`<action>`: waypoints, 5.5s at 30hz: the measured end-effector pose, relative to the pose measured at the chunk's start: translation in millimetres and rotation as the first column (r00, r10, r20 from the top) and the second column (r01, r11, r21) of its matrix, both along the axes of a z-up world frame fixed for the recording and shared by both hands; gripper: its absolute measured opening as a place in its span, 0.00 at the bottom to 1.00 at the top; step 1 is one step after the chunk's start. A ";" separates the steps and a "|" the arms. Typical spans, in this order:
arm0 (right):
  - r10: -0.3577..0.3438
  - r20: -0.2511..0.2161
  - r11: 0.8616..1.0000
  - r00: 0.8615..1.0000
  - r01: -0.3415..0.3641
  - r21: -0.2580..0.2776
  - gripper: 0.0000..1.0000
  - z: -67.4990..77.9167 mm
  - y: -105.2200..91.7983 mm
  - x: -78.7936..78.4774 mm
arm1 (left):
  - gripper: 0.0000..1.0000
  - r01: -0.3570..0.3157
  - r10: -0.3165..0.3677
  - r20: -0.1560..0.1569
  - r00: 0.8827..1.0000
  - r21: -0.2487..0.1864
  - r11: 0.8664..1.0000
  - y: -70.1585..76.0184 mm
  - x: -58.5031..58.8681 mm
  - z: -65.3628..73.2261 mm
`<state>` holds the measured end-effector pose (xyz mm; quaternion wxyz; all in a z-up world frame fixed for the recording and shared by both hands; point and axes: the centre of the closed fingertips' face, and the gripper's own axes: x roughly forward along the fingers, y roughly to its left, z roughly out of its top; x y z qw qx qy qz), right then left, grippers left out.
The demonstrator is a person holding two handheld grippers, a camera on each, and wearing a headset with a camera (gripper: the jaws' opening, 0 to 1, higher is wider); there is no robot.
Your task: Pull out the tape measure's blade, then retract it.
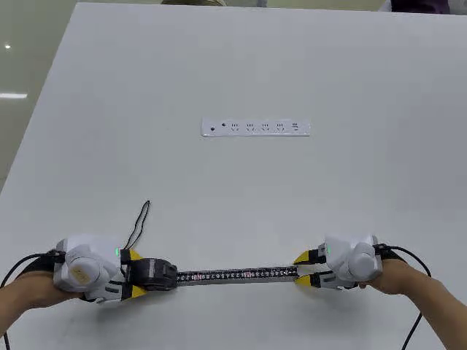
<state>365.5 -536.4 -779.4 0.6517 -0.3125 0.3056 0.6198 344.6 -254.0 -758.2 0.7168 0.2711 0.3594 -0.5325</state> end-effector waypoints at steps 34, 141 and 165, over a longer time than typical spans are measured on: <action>-0.327 -0.022 0.942 0.945 0.328 0.073 0.60 17.8 -10.6 -8.1 | 0.55 -0.302 0.303 0.001 0.953 -0.068 0.951 22.5 -10.9 13.7; -0.703 -0.038 0.672 0.711 0.680 0.292 0.83 88.5 -0.4 -84.2 | 0.88 -0.782 0.822 0.039 0.569 -0.284 0.555 6.7 -77.0 77.8; -0.578 0.006 0.785 0.816 0.554 0.278 0.71 75.5 -2.5 -70.2 | 0.93 -0.856 0.906 0.006 0.423 -0.327 0.401 1.6 -52.3 69.1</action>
